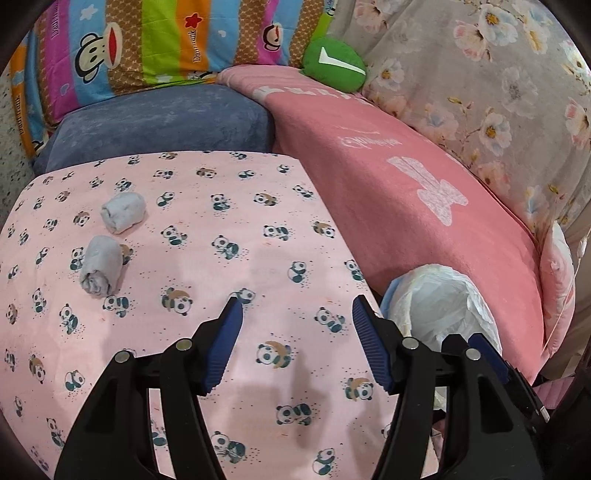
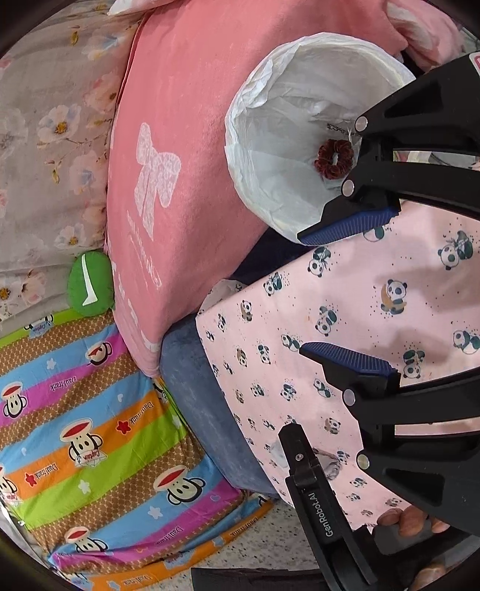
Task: Collect trash
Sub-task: 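Move both tools back over the table toward the two rolled grey socks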
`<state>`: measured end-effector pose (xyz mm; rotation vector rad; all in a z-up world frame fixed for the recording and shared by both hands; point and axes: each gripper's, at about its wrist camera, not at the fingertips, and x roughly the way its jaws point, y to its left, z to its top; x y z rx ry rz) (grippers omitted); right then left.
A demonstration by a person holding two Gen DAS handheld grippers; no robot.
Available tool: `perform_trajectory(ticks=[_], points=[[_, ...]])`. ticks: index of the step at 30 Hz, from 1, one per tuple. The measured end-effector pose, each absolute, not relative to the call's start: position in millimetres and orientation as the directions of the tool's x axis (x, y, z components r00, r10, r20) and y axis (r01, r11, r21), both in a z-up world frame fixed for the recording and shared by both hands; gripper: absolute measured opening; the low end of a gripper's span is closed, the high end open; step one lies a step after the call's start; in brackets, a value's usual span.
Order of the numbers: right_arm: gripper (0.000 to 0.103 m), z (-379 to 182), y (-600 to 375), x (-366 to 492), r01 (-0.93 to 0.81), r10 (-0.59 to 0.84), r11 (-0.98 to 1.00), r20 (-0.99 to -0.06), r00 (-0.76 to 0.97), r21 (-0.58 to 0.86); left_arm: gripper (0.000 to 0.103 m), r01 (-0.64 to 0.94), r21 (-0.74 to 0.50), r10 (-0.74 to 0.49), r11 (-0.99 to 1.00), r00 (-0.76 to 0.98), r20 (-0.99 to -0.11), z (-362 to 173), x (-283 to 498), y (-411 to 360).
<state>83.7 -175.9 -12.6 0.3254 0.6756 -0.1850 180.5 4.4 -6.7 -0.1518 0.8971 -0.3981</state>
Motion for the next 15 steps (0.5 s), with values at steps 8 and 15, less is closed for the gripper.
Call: perform_trajectory(ticks=[8, 15], points=[[0.054, -20, -138, 102, 0.218, -0.022, 0.951, -0.657, 0.753, 0.218, 0.067, 0.191, -0.273, -0.333, 0.943, 0.582, -0.742, -21, 193, 54], [0.054, -28, -107, 121, 0.170, 0.009, 0.965, -0.676, 0.737, 0.199, 0.069, 0.125, -0.268, -0.289, 0.955, 0.583, -0.759, -37, 207, 92]])
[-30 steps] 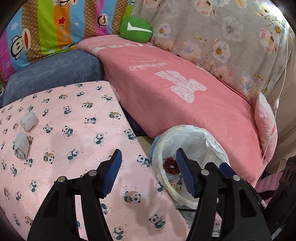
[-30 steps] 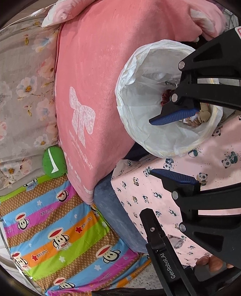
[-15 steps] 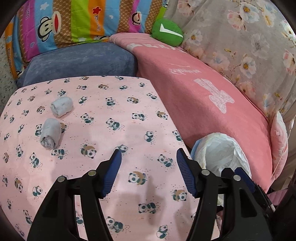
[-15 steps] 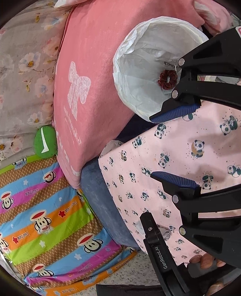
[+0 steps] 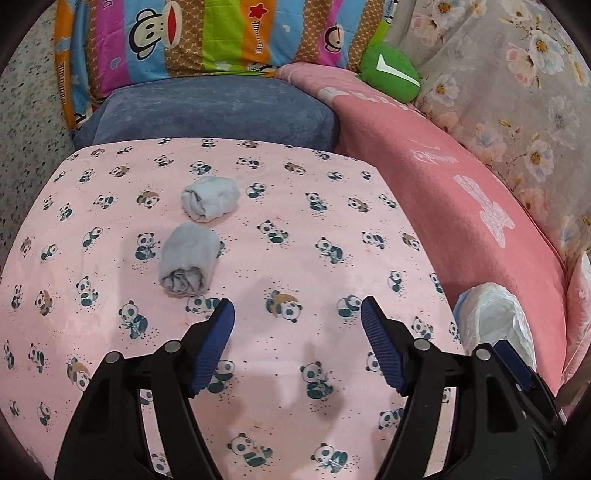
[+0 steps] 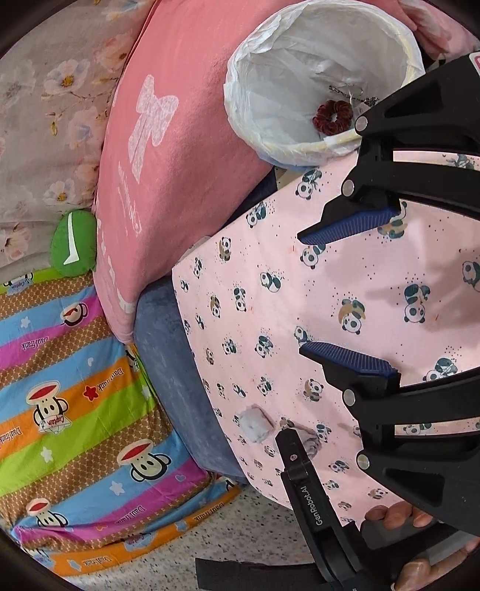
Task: Collect trash
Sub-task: 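Move both tools back over the table toward the two rolled grey socks, then grasp one rolled grey sock with the left gripper while the right gripper grasps the other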
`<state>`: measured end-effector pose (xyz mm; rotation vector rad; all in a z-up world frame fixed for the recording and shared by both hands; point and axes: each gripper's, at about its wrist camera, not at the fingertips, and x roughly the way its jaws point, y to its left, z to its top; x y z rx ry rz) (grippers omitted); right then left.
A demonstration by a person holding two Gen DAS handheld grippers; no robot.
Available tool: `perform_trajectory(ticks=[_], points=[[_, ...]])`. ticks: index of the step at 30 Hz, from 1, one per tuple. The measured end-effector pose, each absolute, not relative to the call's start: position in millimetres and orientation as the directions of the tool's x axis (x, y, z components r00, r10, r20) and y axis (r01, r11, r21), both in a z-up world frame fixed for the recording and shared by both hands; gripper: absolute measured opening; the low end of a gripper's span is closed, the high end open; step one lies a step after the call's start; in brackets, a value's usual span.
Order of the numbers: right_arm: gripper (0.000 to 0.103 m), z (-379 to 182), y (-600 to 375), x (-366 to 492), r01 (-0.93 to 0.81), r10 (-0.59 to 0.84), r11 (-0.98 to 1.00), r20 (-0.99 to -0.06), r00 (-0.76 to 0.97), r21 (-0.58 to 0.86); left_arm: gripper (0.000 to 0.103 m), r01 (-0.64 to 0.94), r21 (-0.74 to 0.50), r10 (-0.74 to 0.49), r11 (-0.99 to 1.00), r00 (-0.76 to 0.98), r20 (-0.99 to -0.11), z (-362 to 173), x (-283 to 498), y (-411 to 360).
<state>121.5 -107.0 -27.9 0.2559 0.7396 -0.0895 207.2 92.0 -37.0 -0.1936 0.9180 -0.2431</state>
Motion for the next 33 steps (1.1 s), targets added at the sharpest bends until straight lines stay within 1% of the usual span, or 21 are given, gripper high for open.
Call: perform_trajectory(ticks=[12, 19, 20, 22, 23, 24, 25, 26, 27, 28, 29, 30, 33], points=[[0.054, -46, -58, 162, 0.093, 0.058, 0.981, -0.706, 0.706, 0.173, 0.070, 0.024, -0.269, -0.237, 0.963, 0.554, -0.798, -74, 248, 139], [0.054, -56, -34, 192, 0.055, 0.088, 0.983, -0.718, 0.690, 0.173, 0.070, 0.010, -0.285, -0.246, 0.958, 0.538, -0.807, -89, 270, 149], [0.054, -57, -31, 196, 0.052, 0.091, 0.983, -0.719, 0.689, 0.174, 0.068, 0.011, -0.293, -0.254, 0.956, 0.535, -0.806, -90, 273, 151], [0.054, -59, -25, 204, 0.044, 0.101, 0.983, -0.723, 0.684, 0.180, 0.060, 0.017, -0.304, -0.266, 0.952, 0.532, -0.804, -93, 277, 155], [0.054, -60, -22, 208, 0.041, 0.105, 0.983, -0.724, 0.682, 0.182, 0.050, 0.022, -0.309, -0.273, 0.951, 0.529, -0.804, -94, 279, 156], [0.054, -61, -19, 212, 0.036, 0.109, 0.983, -0.726, 0.679, 0.182, 0.035, 0.027, -0.315, -0.282, 0.949, 0.525, -0.803, -95, 280, 159], [0.054, -63, -16, 217, 0.032, 0.113, 0.983, -0.727, 0.677, 0.183, 0.030, 0.035, -0.326, -0.296, 0.945, 0.521, -0.801, -96, 281, 162], [0.054, -64, -13, 220, 0.028, 0.117, 0.983, -0.728, 0.676, 0.184, 0.029, 0.038, -0.338, -0.308, 0.940, 0.520, -0.797, -96, 282, 166], [0.054, -65, -9, 225, 0.022, 0.121, 0.983, -0.728, 0.674, 0.183, 0.024, 0.036, -0.345, -0.312, 0.938, 0.522, -0.794, -95, 283, 169], [0.054, -66, -5, 230, 0.017, 0.123, 0.983, -0.729, 0.673, 0.182, 0.022, 0.038, -0.351, -0.317, 0.936, 0.525, -0.790, -95, 283, 173], [0.054, -66, -1, 234, 0.012, 0.125, 0.984, -0.729, 0.673, 0.179, 0.011, 0.041, -0.355, -0.322, 0.934, 0.528, -0.786, -94, 284, 176], [0.054, -67, 3, 240, 0.007, 0.126, 0.984, -0.729, 0.673, 0.176, 0.008, 0.044, -0.359, -0.326, 0.932, 0.528, -0.784, -94, 285, 179], [0.054, -67, 12, 253, -0.003, 0.132, 0.984, -0.727, 0.674, 0.176, 0.007, 0.041, -0.370, -0.331, 0.928, 0.543, -0.772, -89, 286, 190]])
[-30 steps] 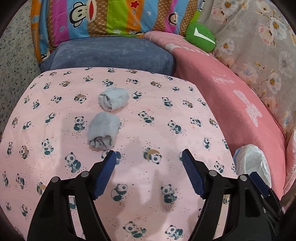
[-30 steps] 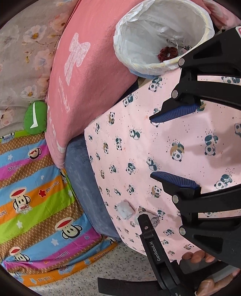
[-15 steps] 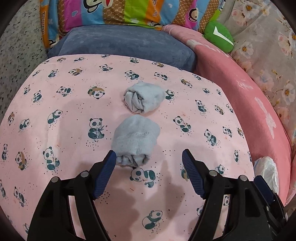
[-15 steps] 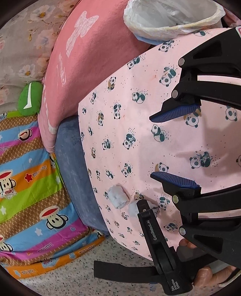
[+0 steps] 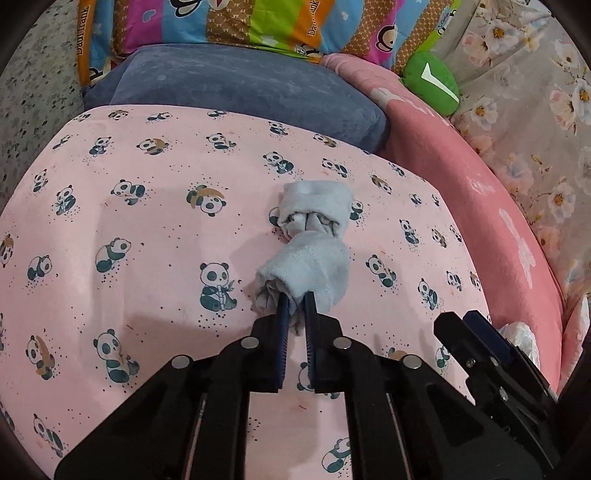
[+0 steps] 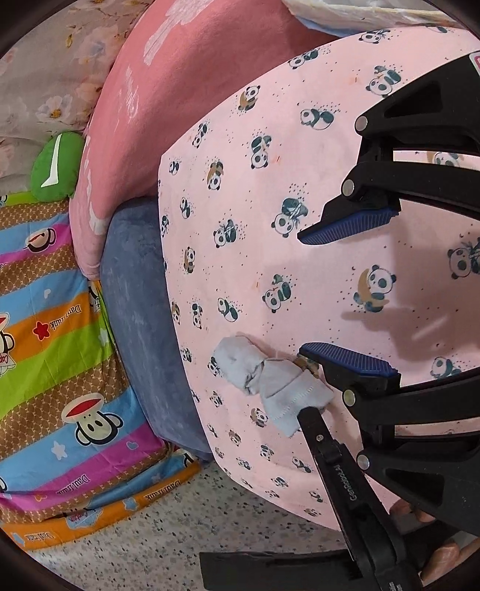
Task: Collect trash
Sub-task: 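Grasp one rolled grey sock with the left gripper while the right gripper grasps the other, then carry both socks over the trash bin and open both grippers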
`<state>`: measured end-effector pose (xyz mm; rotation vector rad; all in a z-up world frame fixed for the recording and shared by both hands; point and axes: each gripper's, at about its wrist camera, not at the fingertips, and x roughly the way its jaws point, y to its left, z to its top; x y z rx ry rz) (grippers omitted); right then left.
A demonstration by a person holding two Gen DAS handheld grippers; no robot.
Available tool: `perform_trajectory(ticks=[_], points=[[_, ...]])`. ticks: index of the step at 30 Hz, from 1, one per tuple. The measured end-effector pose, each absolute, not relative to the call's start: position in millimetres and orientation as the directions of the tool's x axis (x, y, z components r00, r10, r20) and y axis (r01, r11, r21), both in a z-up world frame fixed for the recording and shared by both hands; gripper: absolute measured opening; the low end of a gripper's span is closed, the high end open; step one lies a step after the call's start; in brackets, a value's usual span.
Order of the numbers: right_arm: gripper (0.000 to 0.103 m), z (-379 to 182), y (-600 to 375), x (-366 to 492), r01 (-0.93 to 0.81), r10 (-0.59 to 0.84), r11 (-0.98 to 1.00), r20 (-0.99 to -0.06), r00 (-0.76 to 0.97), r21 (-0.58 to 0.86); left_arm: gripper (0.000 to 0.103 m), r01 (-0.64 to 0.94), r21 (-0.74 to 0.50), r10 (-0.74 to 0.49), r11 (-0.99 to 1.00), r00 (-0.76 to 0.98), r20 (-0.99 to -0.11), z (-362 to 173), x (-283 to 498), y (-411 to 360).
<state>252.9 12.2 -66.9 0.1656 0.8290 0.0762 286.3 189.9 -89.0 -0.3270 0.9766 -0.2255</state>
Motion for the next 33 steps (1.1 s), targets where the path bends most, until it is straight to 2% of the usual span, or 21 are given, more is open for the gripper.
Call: perform_trajectory(ticks=[19, 21, 24, 27, 33], points=[[0.054, -87, 80, 345, -0.092, 0.220, 0.973, -0.744, 0.631, 0.210, 0.006, -0.027, -0.352, -0.260, 0.936, 0.622, -0.739, -66, 312, 250], [0.041, -96, 83, 352, -0.094, 0.236, 0.969, -0.755, 0.611, 0.227, 0.006, -0.027, -0.352, -0.261, 0.936, 0.619, -0.741, -69, 314, 250], [0.027, -101, 82, 351, -0.095, 0.248, 0.966, -0.752, 0.610, 0.241, 0.006, -0.020, -0.351, -0.266, 0.936, 0.613, -0.744, -71, 315, 246], [0.022, -98, 74, 341, -0.092, 0.259, 0.961, -0.738, 0.623, 0.259, 0.006, -0.010, -0.351, -0.273, 0.936, 0.609, -0.745, -71, 314, 239], [0.022, -82, 48, 309, -0.049, 0.232, 0.961, -0.704, 0.672, 0.271, 0.006, 0.021, -0.355, -0.294, 0.935, 0.606, -0.739, -62, 304, 220]])
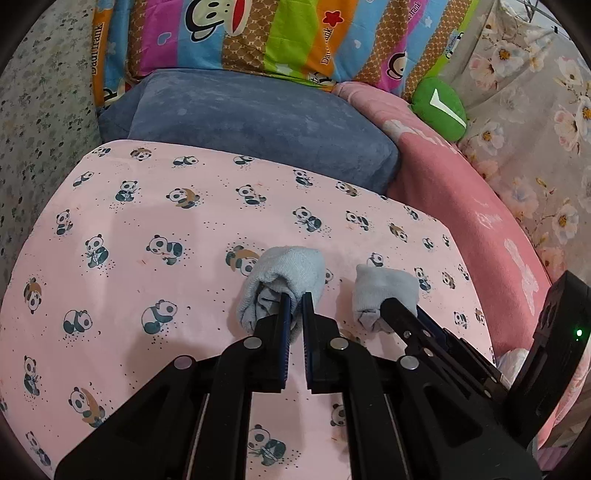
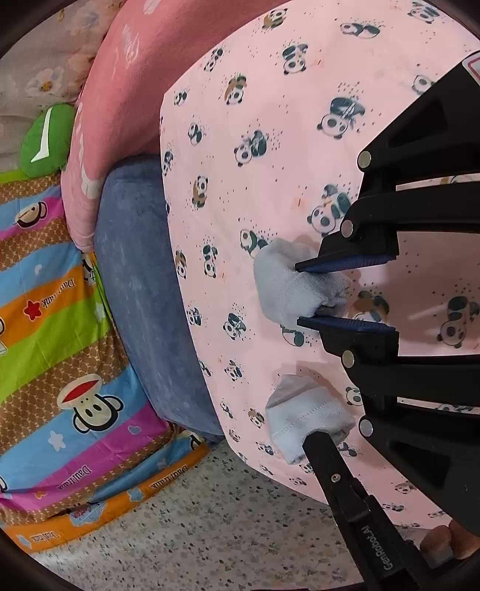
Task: Collect trash
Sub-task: 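Carry both socks over the trash bin and open both grippers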
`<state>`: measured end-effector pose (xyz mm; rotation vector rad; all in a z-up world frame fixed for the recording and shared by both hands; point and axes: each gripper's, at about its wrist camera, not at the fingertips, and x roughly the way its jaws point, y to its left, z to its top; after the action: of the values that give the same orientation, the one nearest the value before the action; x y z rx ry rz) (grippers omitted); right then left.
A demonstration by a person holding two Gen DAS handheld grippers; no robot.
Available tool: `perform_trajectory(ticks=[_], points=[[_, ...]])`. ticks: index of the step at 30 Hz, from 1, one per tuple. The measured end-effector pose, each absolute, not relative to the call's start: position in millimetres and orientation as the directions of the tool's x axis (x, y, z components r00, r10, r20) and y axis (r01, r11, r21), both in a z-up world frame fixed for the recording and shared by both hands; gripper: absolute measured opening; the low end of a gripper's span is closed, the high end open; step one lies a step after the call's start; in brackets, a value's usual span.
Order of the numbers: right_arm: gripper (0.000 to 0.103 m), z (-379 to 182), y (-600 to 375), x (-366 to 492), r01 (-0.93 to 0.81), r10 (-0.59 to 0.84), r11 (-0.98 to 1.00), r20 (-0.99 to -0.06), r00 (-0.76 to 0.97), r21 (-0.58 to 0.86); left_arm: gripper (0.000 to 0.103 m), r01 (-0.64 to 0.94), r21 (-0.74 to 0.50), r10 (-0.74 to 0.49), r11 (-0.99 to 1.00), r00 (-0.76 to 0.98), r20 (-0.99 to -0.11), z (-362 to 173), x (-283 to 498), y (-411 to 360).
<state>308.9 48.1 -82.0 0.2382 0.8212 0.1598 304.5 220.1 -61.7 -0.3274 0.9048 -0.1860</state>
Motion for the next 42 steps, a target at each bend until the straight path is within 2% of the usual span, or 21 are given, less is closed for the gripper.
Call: perform_trajectory(ticks=[10, 22, 42], points=[[0.022, -49, -12, 239, 0.028, 0.166, 0.962, -0.662, 0.730, 0.273, 0.006, 0.121, -0.348, -0.349, 0.930, 0.592, -0.726, -37, 269, 156], [0.022, -21, -130, 145, 0.198, 0.036, 0.933, -0.624, 0.781, 0.302, 0.006, 0.301, -0.336, -0.450, 0.893, 0.545, -0.707, -3, 212, 40], [0.023, -9, -298, 33, 0.452, -0.193, 0.832, -0.596, 0.779, 0.323, 0.006, 0.562, -0.414, -0.648, 0.716, 0.313, -0.695, 9, 150, -149]])
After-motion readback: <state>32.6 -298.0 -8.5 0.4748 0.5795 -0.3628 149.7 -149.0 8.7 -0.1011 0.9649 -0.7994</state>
